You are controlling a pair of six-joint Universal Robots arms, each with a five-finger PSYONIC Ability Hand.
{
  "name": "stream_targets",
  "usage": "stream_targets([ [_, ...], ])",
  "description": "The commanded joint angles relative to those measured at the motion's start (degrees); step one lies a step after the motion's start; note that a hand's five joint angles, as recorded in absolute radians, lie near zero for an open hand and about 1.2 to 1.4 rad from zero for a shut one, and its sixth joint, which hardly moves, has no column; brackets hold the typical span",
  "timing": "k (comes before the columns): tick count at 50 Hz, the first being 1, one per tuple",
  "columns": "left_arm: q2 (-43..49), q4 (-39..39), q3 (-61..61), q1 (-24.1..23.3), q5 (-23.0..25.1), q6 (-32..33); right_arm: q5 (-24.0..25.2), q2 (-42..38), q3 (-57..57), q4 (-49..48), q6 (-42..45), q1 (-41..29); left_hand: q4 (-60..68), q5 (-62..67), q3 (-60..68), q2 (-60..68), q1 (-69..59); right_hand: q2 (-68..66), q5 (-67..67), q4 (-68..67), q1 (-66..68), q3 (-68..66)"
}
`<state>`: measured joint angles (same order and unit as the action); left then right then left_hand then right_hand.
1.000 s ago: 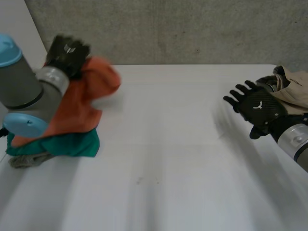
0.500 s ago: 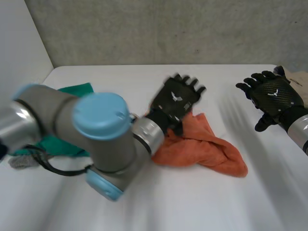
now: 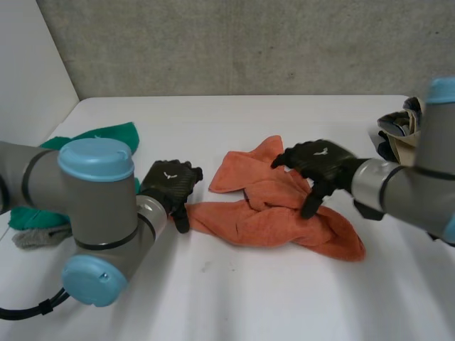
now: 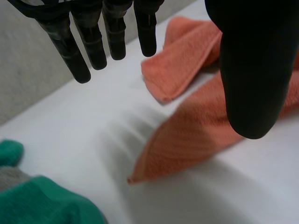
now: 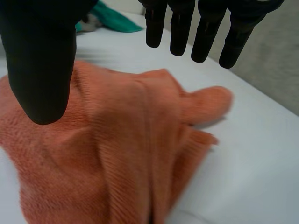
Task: Fold the laundry.
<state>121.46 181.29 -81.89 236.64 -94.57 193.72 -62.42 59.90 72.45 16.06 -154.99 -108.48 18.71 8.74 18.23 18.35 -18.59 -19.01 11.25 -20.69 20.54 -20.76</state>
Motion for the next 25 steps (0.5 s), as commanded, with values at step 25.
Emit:
stream_targets([
  [25, 14.35, -0.51, 16.14, 3.12, 1.69, 5.88, -9.82, 0.12, 0.15, -13.16, 6.72, -5.16, 61.29, 61.26, 61.77, 61.65, -61.41, -60.99, 58.75, -59.31, 59.46, -59.24],
])
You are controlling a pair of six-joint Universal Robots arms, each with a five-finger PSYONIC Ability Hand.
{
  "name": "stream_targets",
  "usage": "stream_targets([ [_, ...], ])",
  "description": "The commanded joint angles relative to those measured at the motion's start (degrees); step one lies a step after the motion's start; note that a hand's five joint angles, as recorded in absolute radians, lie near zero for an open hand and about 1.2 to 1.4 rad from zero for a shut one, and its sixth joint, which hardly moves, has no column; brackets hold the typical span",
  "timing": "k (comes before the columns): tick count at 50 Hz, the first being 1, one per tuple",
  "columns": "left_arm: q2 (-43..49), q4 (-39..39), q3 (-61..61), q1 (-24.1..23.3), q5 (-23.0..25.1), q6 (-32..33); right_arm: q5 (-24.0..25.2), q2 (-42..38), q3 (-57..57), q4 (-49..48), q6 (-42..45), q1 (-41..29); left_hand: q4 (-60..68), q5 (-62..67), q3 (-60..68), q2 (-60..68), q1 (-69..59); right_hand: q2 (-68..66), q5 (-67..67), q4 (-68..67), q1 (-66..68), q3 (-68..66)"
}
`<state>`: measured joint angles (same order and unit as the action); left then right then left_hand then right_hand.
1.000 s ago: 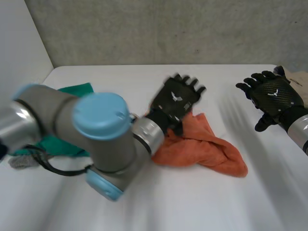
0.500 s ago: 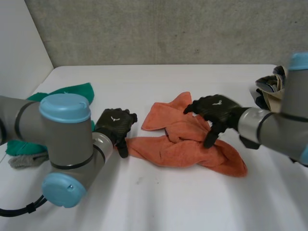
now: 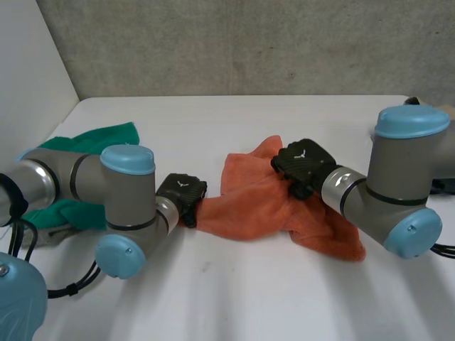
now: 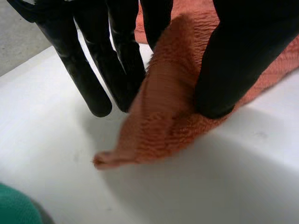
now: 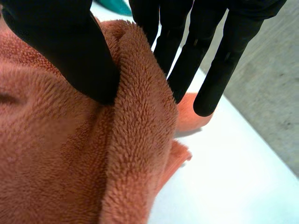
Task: Fold the laundry.
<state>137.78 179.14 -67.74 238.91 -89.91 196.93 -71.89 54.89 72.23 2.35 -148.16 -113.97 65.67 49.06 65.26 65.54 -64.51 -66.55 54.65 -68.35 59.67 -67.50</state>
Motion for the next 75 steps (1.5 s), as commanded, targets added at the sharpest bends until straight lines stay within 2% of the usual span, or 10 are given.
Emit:
stream_targets([
  [1, -2.95, 2.17, 2.0, 0.94, -4.12, 2.76, -0.35, 5.75, 0.55, 0.55, -0.2, 0.33, 14.33, 20.94, 14.74, 14.46, -15.49, -13.45, 15.35, -11.65, 20.33, -12.5],
  [7, -13.04, 3.85, 0.16, 0.94, -9.93, 3.02, -0.53, 10.93, 0.2, 4.05, 0.15, 1.99, 14.33, 20.94, 14.74, 14.46, -15.49, -13.45, 15.35, -11.65, 20.33, -12.5],
  [16, -27.29, 3.41, -5.38, 1.29, -8.53, 3.37, 0.26, 21.92, -2.97, 17.68, 8.22, 14.21, 14.33, 20.94, 14.74, 14.46, -15.49, -13.45, 15.35, -11.65, 20.33, -12.5],
  [31, -22.21, -0.11, -4.68, 1.91, -6.5, 9.79, 0.61, 19.13, -0.77, 27.01, 17.11, 17.03, 14.33, 20.94, 14.74, 14.46, -15.49, -13.45, 15.35, -11.65, 20.33, -12.5],
  [39, -11.4, 6.47, 10.15, 2.52, -6.77, 17.43, -1.58, 8.05, -10.51, 14.11, 13.08, 16.06, 14.33, 20.94, 14.74, 14.46, -15.49, -13.45, 15.35, -11.65, 20.33, -12.5],
  [48, -15.34, 34.85, 22.04, 1.03, -6.85, 17.96, -7.73, 10.57, -9.15, -35.68, -13.36, 11.49, 14.33, 20.94, 14.74, 14.46, -15.49, -13.45, 15.35, -11.65, 20.33, -12.5],
  [50, -16.49, 36.81, 20.99, 0.77, -7.03, 17.96, -7.74, 12.78, -6.58, -37.24, -14.79, 11.49, 14.33, 20.94, 14.74, 14.46, -15.49, -13.45, 15.35, -11.65, 20.33, -12.5],
  [62, -17.37, 31.1, 3.33, -0.2, -6.68, 17.79, -4.4, 13.67, 4.49, -5.53, -9.8, 11.93, 14.33, 20.94, 14.74, 14.46, -15.49, -13.45, 15.35, -11.65, 20.33, -12.5],
  [71, -19.03, 28.64, -7.49, -0.64, -6.59, 17.88, -1.41, 13.58, 15.91, 16.43, 12.33, 12.54, 14.33, 20.94, 14.74, 14.46, -15.49, -11.18, 13.08, -9.38, 18.06, -10.22],
  [75, -19.83, 26.8, -8.55, -0.64, -6.59, 17.88, -1.06, 16.2, 16.54, 22.34, 17.11, 13.42, 14.33, 20.94, 14.74, 14.46, -15.49, 55.09, -53.19, 56.89, -48.21, 56.04],
])
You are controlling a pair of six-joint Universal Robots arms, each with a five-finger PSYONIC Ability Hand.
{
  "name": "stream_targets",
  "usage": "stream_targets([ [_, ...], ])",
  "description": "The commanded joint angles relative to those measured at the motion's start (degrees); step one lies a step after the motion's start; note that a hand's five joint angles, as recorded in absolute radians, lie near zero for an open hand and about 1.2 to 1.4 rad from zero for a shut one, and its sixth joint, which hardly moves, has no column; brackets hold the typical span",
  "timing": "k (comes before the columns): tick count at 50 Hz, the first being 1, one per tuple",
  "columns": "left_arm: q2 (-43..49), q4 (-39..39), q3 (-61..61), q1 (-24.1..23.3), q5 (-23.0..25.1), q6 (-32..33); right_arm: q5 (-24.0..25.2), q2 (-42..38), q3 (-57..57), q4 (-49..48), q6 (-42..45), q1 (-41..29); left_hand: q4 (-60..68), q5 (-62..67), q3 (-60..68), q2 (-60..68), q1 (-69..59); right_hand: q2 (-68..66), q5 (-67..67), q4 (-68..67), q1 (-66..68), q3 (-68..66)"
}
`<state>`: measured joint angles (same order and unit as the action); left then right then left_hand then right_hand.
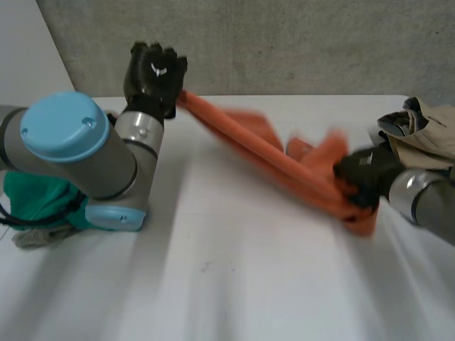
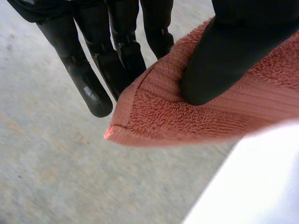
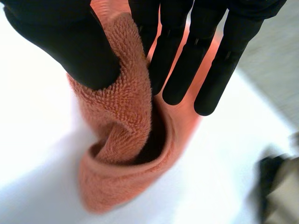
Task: Fold the laundry.
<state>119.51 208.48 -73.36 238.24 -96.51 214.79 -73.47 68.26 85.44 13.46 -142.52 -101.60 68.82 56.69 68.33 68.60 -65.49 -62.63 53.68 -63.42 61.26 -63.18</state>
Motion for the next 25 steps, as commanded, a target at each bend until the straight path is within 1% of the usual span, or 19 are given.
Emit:
stream_targets([
  [1, -1.56, -2.91, -3.02, -0.05, 0.01, 0.01, 0.52, 3.45, 3.15, 11.06, 11.39, 1.23, 11.18, 13.31, 11.67, 11.4, -14.51, 52.54, -53.58, 53.32, -51.17, 53.08],
  [3, -1.74, -3.61, -3.11, -0.14, 0.01, -0.08, 0.52, 5.03, 1.58, 9.06, 10.43, 1.49, 11.18, 13.31, 11.67, 11.4, -14.51, 52.63, -53.68, 53.42, -51.26, 53.18],
  [7, -2.44, -5.45, -3.28, -0.76, 0.01, -0.17, 0.69, 5.48, -1.58, 5.62, 8.93, 1.41, 11.18, 13.31, 11.67, 11.4, -14.51, 52.63, -53.68, 53.42, -51.26, 53.18],
  [14, -5.51, -7.22, -5.12, -1.73, 0.01, -1.57, 2.8, 4.52, -7.83, 5.35, 10.15, 1.49, 11.18, 13.31, 11.67, 11.4, -14.51, 52.63, -53.68, 53.42, -51.26, 53.18],
  [21, -9.73, -7.48, -9.16, -1.81, 0.01, -1.92, 9.65, -5.15, -16.79, 5.35, 17.27, 0.97, 11.18, 13.31, 11.67, 11.4, -14.51, 52.63, -53.68, 53.42, -51.26, 53.18],
  [25, -12.19, -7.65, -11.98, -1.73, 0.01, -1.92, 10.54, -10.59, -20.39, 4.47, 21.66, 0.7, 11.18, 13.31, 11.67, 11.4, -14.51, 52.63, -53.68, 53.42, -51.26, 53.18],
])
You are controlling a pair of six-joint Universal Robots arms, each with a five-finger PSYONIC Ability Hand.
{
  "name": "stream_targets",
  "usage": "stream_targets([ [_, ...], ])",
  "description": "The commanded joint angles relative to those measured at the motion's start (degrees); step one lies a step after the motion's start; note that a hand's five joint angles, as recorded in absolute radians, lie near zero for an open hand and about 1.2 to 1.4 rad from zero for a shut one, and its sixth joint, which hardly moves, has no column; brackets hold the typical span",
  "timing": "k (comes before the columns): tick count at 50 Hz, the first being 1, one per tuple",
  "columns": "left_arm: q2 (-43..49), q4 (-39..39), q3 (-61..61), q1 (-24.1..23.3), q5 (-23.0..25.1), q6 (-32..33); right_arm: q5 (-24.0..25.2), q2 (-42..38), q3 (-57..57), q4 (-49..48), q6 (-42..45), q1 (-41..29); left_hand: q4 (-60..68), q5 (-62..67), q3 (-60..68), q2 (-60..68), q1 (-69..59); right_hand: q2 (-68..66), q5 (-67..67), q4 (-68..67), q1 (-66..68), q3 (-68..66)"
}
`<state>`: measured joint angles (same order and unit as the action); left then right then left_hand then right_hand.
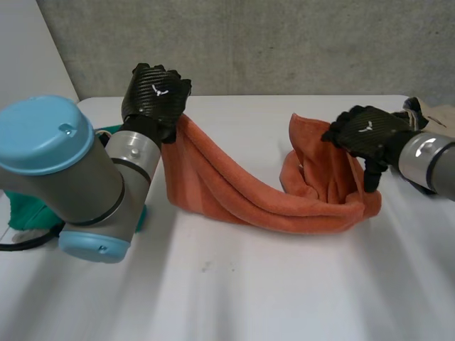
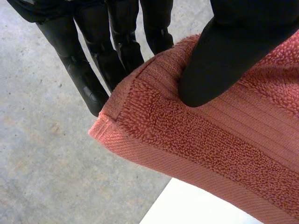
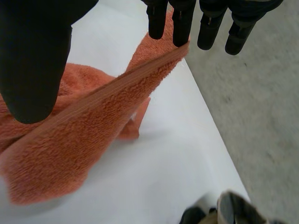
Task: Fold the laundry.
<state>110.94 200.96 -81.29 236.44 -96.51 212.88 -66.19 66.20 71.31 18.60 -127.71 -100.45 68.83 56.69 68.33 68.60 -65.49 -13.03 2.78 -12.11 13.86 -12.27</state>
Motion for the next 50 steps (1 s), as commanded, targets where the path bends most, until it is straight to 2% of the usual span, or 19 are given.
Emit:
stream_targets([
  [1, -4.06, -0.13, -4.57, 0.07, 0.0, -0.01, 3.08, -9.94, -7.31, -0.76, 7.47, -0.53, 11.17, 13.31, 11.67, 11.4, -14.51, 3.03, -2.78, 2.11, -3.86, 2.27],
  [5, -6.26, -0.13, -7.56, 0.16, 0.0, -0.09, 0.8, -15.3, -11.98, -1.37, 8.09, -2.29, 11.17, 13.31, 11.67, 11.4, -14.51, 3.03, -2.78, 2.11, -3.86, 2.27],
  [12, -8.72, -0.04, -11.17, 0.33, 0.27, -0.01, -2.62, -22.78, -14.7, -6.9, 14.32, -2.9, 11.17, 13.31, 11.67, 11.4, -14.51, 0.13, 0.12, -0.79, -0.95, -0.63],
  [13, -8.72, -0.13, -11.26, 0.42, 0.27, -0.01, -3.59, -23.22, -14.97, -7.61, 14.94, -2.9, 11.17, 13.31, 11.67, 11.4, -14.51, -6.4, 6.65, -7.32, 5.58, -7.16],
  [14, -8.63, -0.04, -11.26, 0.68, 0.27, -0.01, -5.34, -23.4, -15.32, -8.57, 15.56, -3.17, 11.17, 13.31, 11.67, 11.4, -14.51, -25.95, 26.2, -26.87, 25.13, -26.71],
  [17, -8.63, -0.04, -10.82, 1.12, 0.27, -0.01, -6.93, -23.14, -16.46, -9.98, 14.87, -3.78, 11.17, 13.31, 11.67, 11.4, -14.51, -66.82, 67.07, -67.74, 66.0, -67.58],
  [18, -8.63, 0.04, -10.3, 1.56, 0.27, 0.17, -7.11, -22.79, -16.73, -10.34, 14.6, -3.96, 11.17, 13.31, 11.67, 11.4, -14.51, -66.97, 67.22, -67.89, 66.14, -67.73],
  [20, -8.63, 0.22, -9.42, 1.92, 0.35, 0.26, -7.2, -21.12, -16.9, -11.39, 13.29, -4.48, 11.17, 13.31, 11.67, 11.4, -14.51, -66.97, 67.22, -67.89, 66.14, -67.73],
  [25, -8.63, 0.31, -3.62, 2.36, -0.09, -0.01, -7.37, -8.15, -14.54, -16.74, 1.97, -4.93, 11.17, 13.31, 11.67, 11.4, -14.51, -66.97, 67.22, -67.89, 66.14, -67.73],
  [28, -9.42, 0.39, -0.28, 2.62, -0.35, 0.08, -7.9, -2.06, -12.78, -16.76, -1.57, -4.4, 11.17, 13.31, 11.67, 11.4, -14.51, -66.97, 67.22, -67.89, 66.14, -67.73],
  [32, -11.88, 0.57, 1.75, 3.41, -0.17, -0.01, -8.17, 3.14, -8.92, -14.48, -1.58, -1.16, 11.17, 13.31, 11.67, 11.4, -14.51, -66.97, 67.22, -67.89, 66.14, -67.73],
  [37, -12.76, -0.13, -0.26, 2.62, -0.17, -0.18, -10.36, 5.95, -5.92, -5.27, -1.05, 3.68, 11.17, 13.31, 11.67, 11.4, -14.51, -66.97, 67.22, -67.89, 66.14, -67.73],
  [38, -12.85, -0.13, -1.06, 2.53, -0.17, -0.27, -10.19, 6.22, -6.01, -4.29, -1.48, 3.69, 11.17, 13.31, 11.67, 11.4, -14.51, -59.2, 59.45, -60.12, 58.38, -59.96],
  [40, -13.03, -0.13, -2.46, 2.36, 0.0, -0.36, -10.01, 6.13, -5.66, -3.4, -2.1, 3.25, 11.17, 13.31, 11.67, 11.4, -14.51, -26.49, 26.74, -27.41, 25.67, -27.25],
  [41, -13.2, -0.04, -3.51, 1.92, 0.09, -0.45, -10.1, 5.7, -5.31, -3.4, -3.15, 2.46, 11.17, 13.31, 11.67, 11.4, -14.51, -6.0, 6.25, -6.92, 5.18, -6.76],
  [47, -13.47, -0.13, -5.28, 0.86, -0.09, -0.53, -8.26, 0.25, -7.23, -3.48, -11.5, -2.9, 11.17, 13.31, 11.67, 11.4, -14.51, -1.93, 2.18, -2.85, 1.11, -2.69],
  [50, -14.17, -0.13, -5.72, 0.86, -0.09, -0.45, -3.17, -3.44, -7.32, -4.62, -12.21, -5.01, 11.17, 13.31, 11.67, 11.4, -14.51, -1.26, 1.51, -2.18, 0.43, -2.02],
])
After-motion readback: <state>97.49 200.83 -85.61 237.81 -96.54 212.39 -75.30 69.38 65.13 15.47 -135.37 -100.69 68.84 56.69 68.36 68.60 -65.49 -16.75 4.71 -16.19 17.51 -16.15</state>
